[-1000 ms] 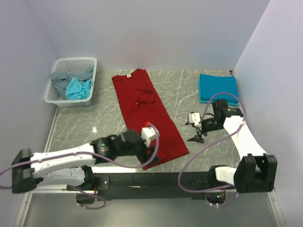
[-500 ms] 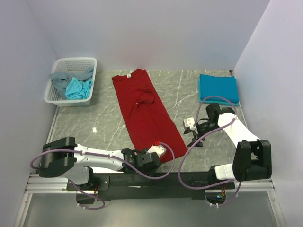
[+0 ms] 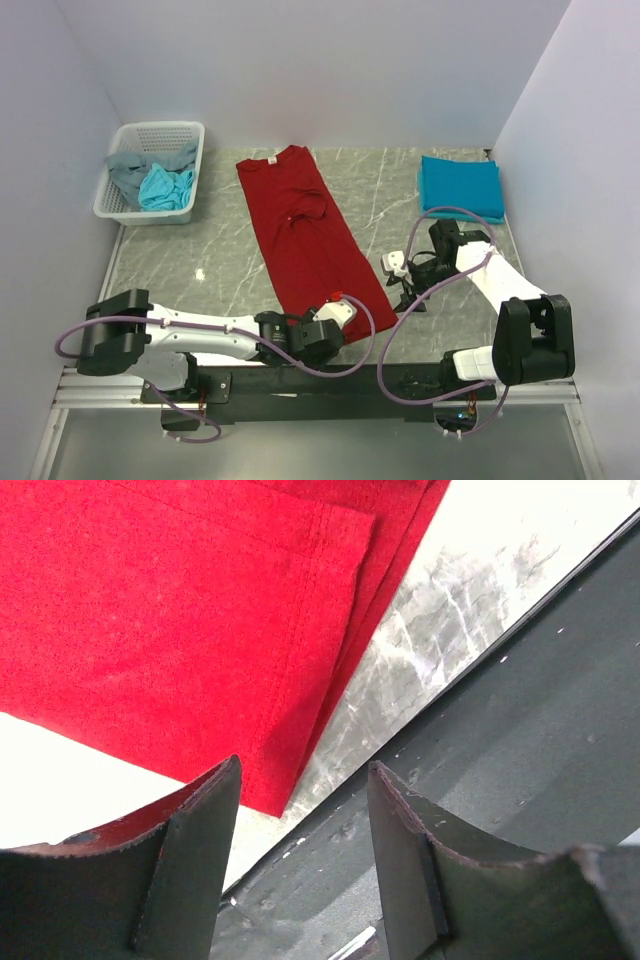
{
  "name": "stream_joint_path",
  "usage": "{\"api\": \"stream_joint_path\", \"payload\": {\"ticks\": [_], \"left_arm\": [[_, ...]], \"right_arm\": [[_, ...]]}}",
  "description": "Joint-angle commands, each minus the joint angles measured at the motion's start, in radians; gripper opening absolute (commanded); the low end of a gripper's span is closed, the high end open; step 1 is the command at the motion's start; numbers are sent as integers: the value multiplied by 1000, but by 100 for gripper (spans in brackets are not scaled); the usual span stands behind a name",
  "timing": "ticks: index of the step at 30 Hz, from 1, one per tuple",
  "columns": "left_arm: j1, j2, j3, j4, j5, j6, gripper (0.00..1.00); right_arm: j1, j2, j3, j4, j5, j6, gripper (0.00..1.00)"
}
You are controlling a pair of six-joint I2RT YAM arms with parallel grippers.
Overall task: Fold and stack the t-shirts
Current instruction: Fold the tshirt
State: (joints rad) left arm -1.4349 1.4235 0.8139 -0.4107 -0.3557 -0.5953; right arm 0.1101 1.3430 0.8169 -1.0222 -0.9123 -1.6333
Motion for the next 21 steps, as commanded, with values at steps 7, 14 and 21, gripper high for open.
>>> {"api": "stream_joint_path", "payload": {"ticks": [7,14,21], "left_arm": [[-7,153,-2,-8,-5,-8,56],[-4,256,41,-66,-20,-23,30],[-2,193,8,-89,-42,-57,1]], "right_arm": [[14,-27,-12,5,16,-6,75],[63,-105,-85,63,98,4,74],[105,-274,-260,163,184,-144,76]]}}
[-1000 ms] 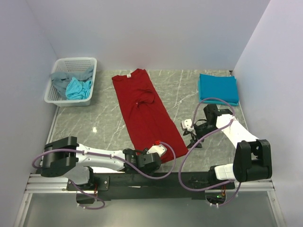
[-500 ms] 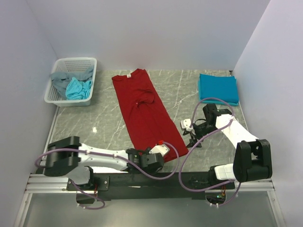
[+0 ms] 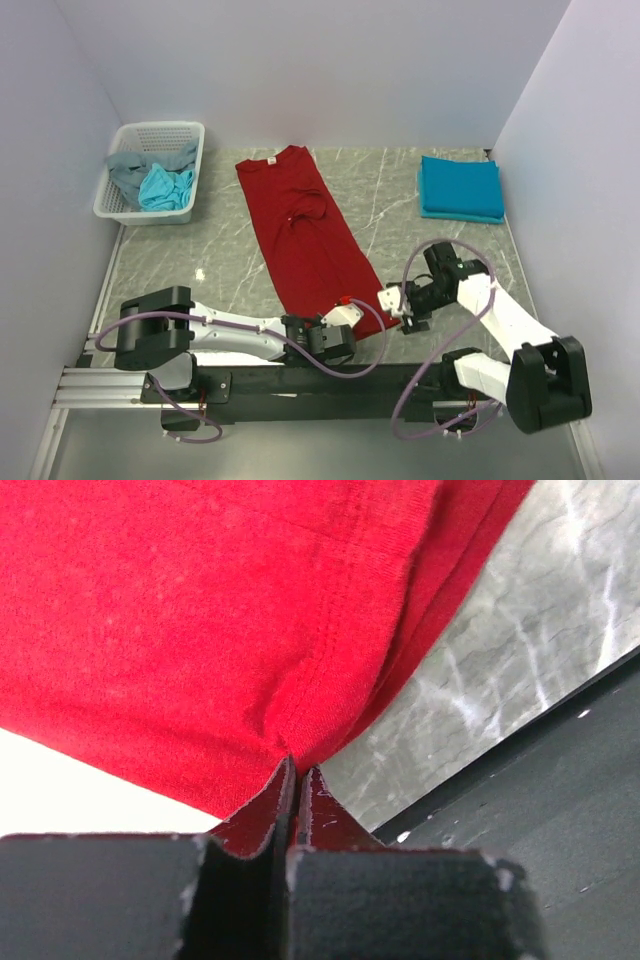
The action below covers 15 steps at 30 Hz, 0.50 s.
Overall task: Fold and stack the t-shirts
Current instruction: Fold the tshirt
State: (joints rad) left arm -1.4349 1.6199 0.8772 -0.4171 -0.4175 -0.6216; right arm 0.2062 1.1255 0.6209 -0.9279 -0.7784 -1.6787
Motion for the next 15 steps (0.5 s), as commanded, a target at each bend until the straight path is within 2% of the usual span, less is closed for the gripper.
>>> {"api": "stream_joint_path", "payload": {"ticks": [1,3,9,15], "left_arm": [[-4,-30,-60,-83,26,-29,1],[-4,-54,-73,-71,42,-15,1],[-2,-92,-101,-35,98,5,1],[-1,-133,-118,3,124,-6,1]], "right_arm": [[12,-62,-81,83,59,-140,76],[53,-66,-114,144,94,-135,76],[191,-23,-156,336,177,-38,68],[280,-32,-199,428,249,17,61]]}}
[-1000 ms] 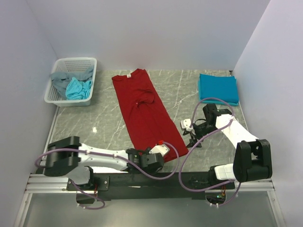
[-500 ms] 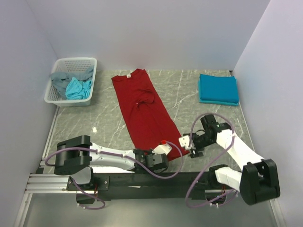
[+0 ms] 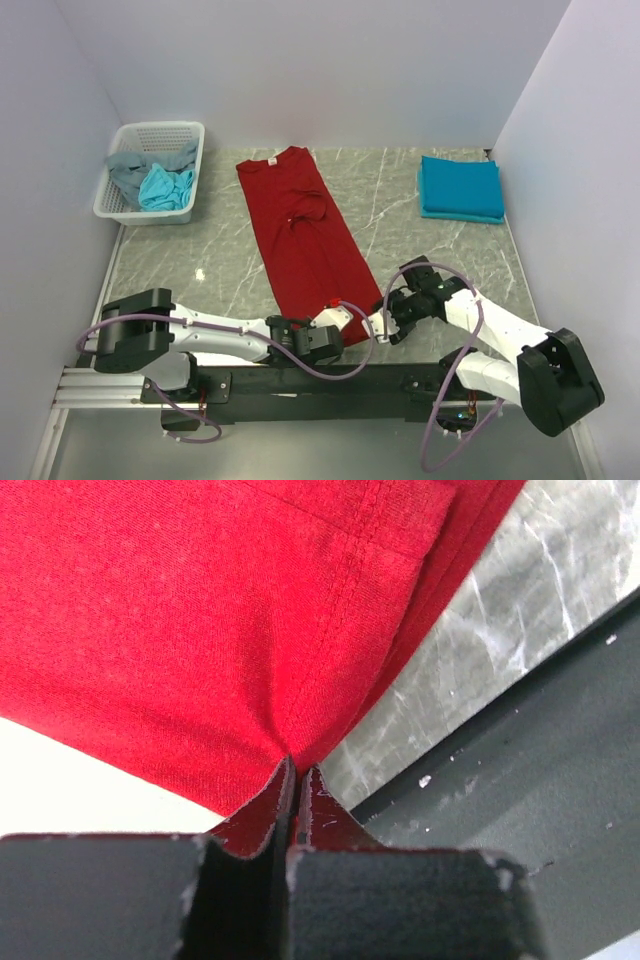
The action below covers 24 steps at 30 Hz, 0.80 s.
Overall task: Fold and stack the t-shirts
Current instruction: Fold the tshirt
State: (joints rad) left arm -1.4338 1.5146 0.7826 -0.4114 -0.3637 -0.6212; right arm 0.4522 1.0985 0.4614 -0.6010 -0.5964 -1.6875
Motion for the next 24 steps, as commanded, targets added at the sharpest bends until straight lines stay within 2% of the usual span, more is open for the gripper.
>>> {"api": "stream_joint_path", "payload": {"ticks": [1,6,8,10,17,20,24], "left_arm": [[1,-43,-23,3,74,-6,1],[26,-111,-58,62,106,1,1],[42,-132,-77,74,120,2,1],[58,-160,-88,91,132,3,1],[90,-205,-102,125,161,17,1],[119,-225,-85,120,167,40,1],[216,-283,-62,115,190,83,0]], "right_arm": [[54,-9,-44,105,69,43,59],[86,-19,-47,109,121,60,44],[95,-17,-47,107,142,66,32],[98,-25,-50,104,142,71,9],[106,-65,-18,41,57,109,0],[105,-65,69,15,0,193,0],[102,-14,172,59,-26,349,0]]}}
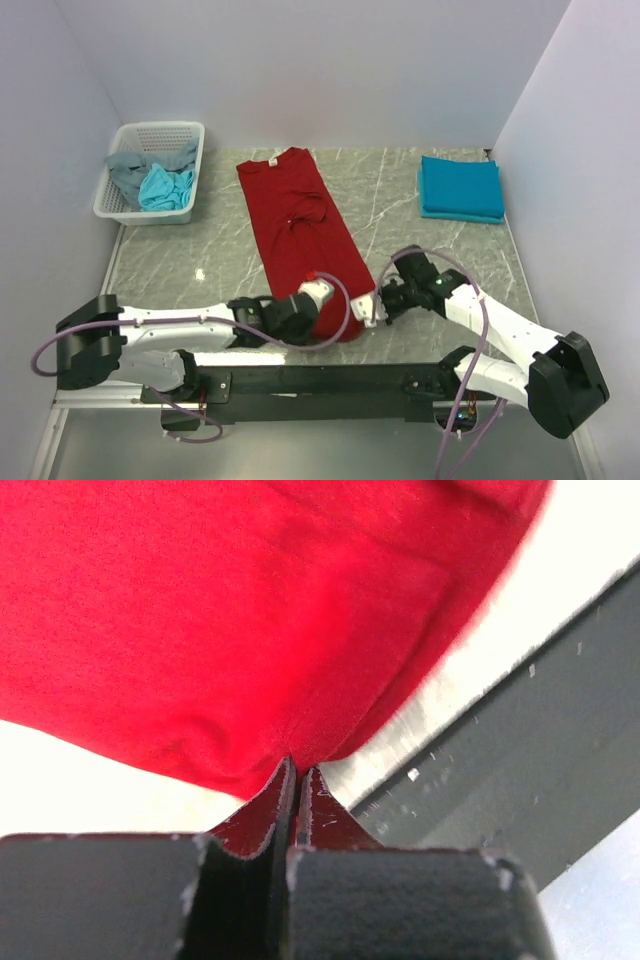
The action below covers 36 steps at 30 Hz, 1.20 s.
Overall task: Fold and stack the t-shirts
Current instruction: Fold the tshirt
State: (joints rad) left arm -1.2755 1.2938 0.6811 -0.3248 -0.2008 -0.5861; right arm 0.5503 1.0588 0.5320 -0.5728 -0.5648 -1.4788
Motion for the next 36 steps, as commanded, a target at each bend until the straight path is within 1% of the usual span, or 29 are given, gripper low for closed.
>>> {"api": "stream_joint_path", "payload": {"ticks": [1,2,3,4,5,6,7,8,9,10,11,12,13,14,15,16,17,21,24,26,32,36], "left_arm": [[118,-74,43,30,35,55,1],[154,-89,49,33,46,74,1],[232,-118,52,47,73,83,1],[275,-128,55,52,89,91,1],[319,-134,64,56,109,113,1],[361,-136,74,58,127,126,0],[439,-128,87,50,142,140,1],[474,-119,115,49,153,166,1],[513,-96,129,47,168,179,1],[581,-81,142,50,187,190,1],[617,-64,170,56,199,215,0],[649,-24,184,64,222,227,1],[712,2,201,72,248,239,0],[740,28,239,73,262,261,0],[763,82,261,79,274,269,1],[806,108,280,84,279,278,1],[824,134,320,90,282,296,1],[928,273,414,98,308,315,0],[972,356,488,90,334,321,1],[981,390,540,84,347,330,1],[998,495,649,38,363,362,1],[1007,532,664,30,373,371,1]], "right_arm": [[0,41,121,53,-52,173,0],[2,79,163,104,-22,208,0],[0,105,189,123,-8,269,0],[-1,133,215,143,14,303,0],[-3,198,274,187,57,345,0],[-7,234,307,197,69,395,0],[-10,271,341,212,81,423,0],[-12,306,411,232,97,455,0],[-10,384,455,247,130,513,0],[-12,424,500,246,140,534,0],[-13,504,590,248,152,558,0],[-16,542,638,243,173,605,0],[-18,582,686,235,177,621,0],[-20,616,766,234,183,638,0],[-18,682,805,232,190,669,0],[-20,713,844,231,206,683,0],[-20,769,909,231,215,695,0],[-21,895,1058,217,273,756,0],[-23,975,1148,211,304,784,0],[-23,1019,1200,206,324,805,0],[-24,1081,1270,197,371,836,0],[-35,1081,1269,202,394,850,0]]}}
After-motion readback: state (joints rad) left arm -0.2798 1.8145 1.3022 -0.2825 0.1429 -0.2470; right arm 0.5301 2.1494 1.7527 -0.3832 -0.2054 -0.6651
